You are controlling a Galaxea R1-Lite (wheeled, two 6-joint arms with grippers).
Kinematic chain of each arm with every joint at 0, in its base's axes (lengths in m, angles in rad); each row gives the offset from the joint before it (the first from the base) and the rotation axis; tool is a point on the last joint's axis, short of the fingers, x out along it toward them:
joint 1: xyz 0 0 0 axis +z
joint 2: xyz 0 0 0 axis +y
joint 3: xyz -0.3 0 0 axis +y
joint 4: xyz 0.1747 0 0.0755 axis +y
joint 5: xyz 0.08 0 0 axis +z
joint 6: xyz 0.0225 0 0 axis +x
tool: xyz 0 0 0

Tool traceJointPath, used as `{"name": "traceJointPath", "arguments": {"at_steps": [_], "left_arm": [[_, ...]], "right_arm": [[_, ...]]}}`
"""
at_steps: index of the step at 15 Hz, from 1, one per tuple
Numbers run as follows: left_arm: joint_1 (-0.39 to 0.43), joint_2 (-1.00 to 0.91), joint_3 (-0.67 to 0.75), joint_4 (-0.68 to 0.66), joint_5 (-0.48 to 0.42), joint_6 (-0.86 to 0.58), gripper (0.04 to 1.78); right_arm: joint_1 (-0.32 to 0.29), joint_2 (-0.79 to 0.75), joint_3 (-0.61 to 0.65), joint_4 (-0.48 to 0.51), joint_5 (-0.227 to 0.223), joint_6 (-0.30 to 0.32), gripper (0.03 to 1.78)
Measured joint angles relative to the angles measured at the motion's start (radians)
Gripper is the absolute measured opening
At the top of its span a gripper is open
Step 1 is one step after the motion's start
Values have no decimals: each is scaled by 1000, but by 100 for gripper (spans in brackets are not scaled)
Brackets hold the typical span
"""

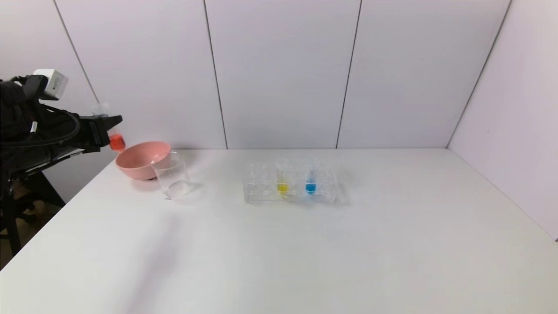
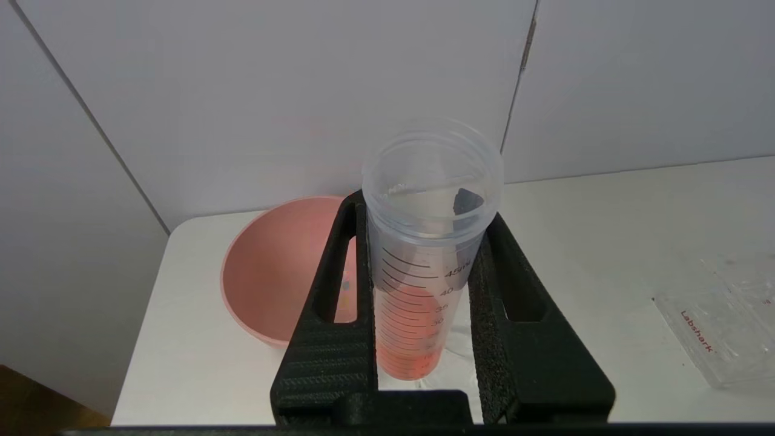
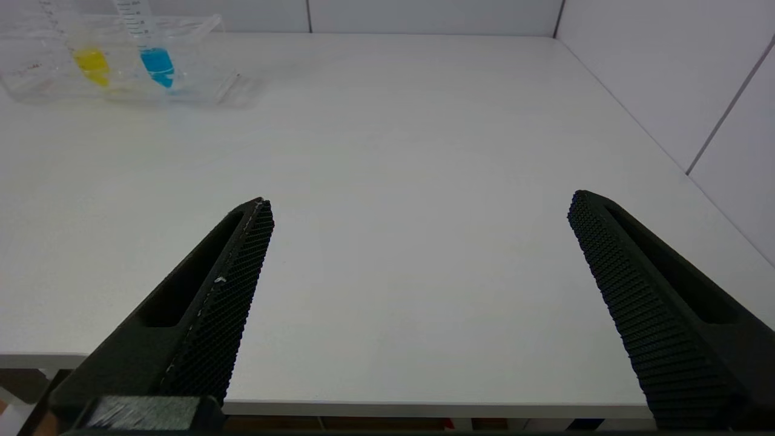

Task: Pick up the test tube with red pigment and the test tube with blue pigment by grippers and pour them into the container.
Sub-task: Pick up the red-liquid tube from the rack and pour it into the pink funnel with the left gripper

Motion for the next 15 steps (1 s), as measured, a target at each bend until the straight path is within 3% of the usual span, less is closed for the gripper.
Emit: {"name": "traceJointPath", "arguments": {"at_steps": [11,15], "left_arm": [[1,32,-35,-16,-16,-1,45],[-1,39,-82,100,-31,52,45]], "right_arm": [[0,0,0,0,0,0,177],[0,0,0,0,0,0,177]]}}
